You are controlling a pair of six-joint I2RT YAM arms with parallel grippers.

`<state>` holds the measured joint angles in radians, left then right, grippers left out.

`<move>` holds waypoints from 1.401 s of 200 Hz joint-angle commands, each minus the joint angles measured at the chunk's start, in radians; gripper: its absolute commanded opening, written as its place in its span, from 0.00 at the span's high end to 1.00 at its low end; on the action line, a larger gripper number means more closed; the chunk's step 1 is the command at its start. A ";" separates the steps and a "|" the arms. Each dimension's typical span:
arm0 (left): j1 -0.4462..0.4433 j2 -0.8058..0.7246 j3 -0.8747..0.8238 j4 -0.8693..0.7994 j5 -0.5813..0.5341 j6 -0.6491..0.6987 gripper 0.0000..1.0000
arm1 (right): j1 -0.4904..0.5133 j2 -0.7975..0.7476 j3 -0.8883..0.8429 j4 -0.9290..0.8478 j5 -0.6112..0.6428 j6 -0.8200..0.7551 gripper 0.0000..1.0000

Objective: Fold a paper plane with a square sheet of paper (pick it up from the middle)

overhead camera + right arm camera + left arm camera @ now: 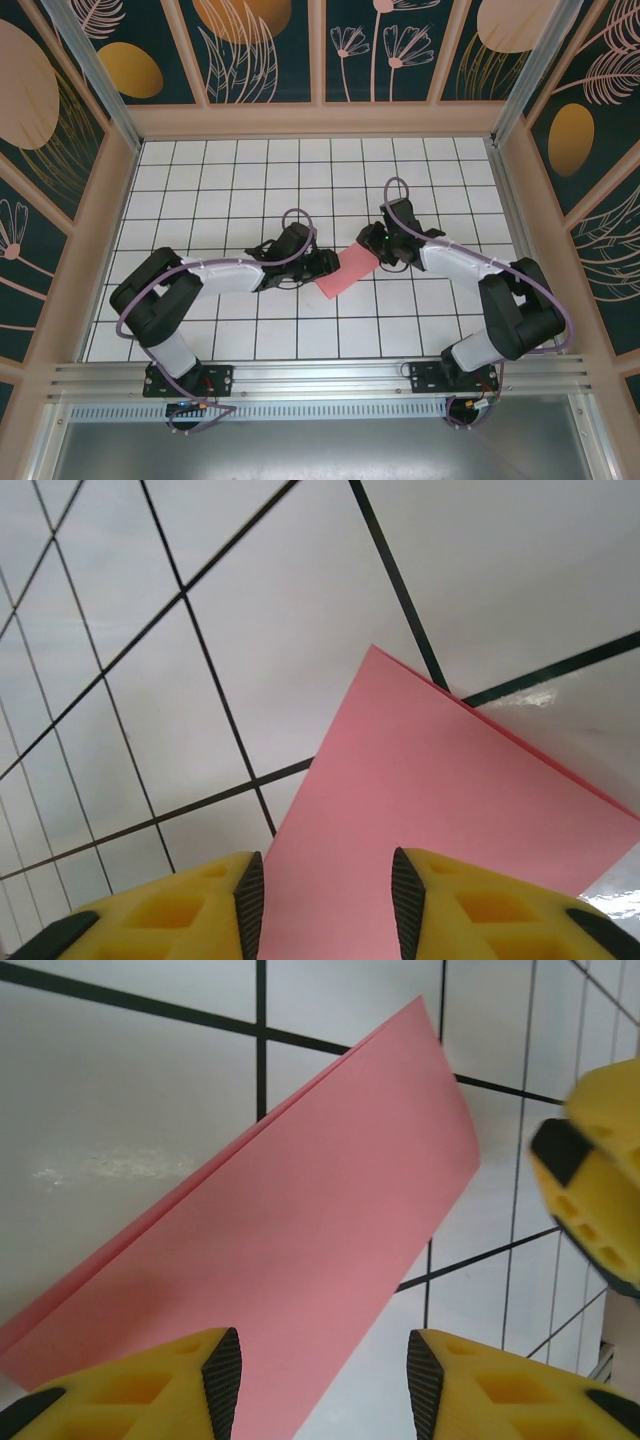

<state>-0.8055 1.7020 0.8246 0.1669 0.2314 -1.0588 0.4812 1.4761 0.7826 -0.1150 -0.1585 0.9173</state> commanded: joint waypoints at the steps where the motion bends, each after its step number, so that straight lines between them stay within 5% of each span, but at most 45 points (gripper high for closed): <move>1: -0.006 0.050 0.046 -0.084 -0.001 0.030 0.49 | -0.018 -0.043 -0.017 -0.003 -0.010 -0.024 0.57; 62: -0.005 0.130 0.123 -0.283 -0.080 0.115 0.47 | -0.036 -0.043 -0.011 -0.026 0.003 -0.038 0.57; 102: -0.004 0.151 0.213 -0.418 -0.215 0.294 0.47 | -0.039 -0.053 -0.022 -0.010 0.006 -0.057 0.58; 164: -0.004 0.141 0.302 -0.429 -0.318 0.527 0.50 | -0.034 -0.055 -0.105 0.149 -0.162 -0.087 0.70; 183: -0.004 0.100 0.290 -0.369 -0.230 0.454 0.54 | -0.014 -0.061 -0.135 0.188 -0.197 -0.093 0.75; 208: -0.006 0.019 0.158 -0.162 -0.089 0.197 0.67 | 0.023 -0.067 -0.181 0.234 -0.221 -0.087 0.81; 231: -0.021 -0.052 0.020 -0.003 -0.074 -0.015 0.75 | 0.054 -0.054 -0.221 0.294 -0.235 -0.064 0.87; 280: -0.058 -0.062 -0.032 0.071 -0.092 -0.161 0.87 | 0.094 0.025 -0.232 0.396 -0.266 -0.042 1.00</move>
<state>-0.8486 1.6386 0.8135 0.1398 0.1253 -1.0863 0.5549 1.4643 0.5552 0.1856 -0.3935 0.8669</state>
